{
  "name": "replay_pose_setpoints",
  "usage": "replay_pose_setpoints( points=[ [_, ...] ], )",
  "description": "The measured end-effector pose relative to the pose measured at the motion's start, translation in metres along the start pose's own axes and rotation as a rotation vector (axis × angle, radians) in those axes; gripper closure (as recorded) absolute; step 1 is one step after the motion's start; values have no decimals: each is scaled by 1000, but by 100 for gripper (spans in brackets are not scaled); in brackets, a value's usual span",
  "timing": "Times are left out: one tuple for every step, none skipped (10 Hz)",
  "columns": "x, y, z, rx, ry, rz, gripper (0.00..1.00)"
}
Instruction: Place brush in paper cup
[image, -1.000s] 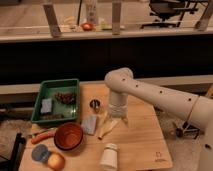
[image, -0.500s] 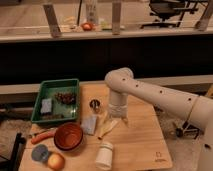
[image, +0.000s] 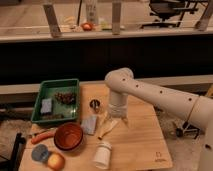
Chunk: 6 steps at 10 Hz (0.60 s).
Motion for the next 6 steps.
replay_pose_setpoints(
  points=[
    [-1,0,-1,5,4,-3,20],
    [-2,0,-2,12,15,-8,20],
    [-2,-1,-2,17,23,-13,20],
    [-3,-2,-3,20,30,-18,20],
    [-4,-2,-3,24,33,-20,20],
    [-4,-1,-4,24,34,-19,20]
  ],
)
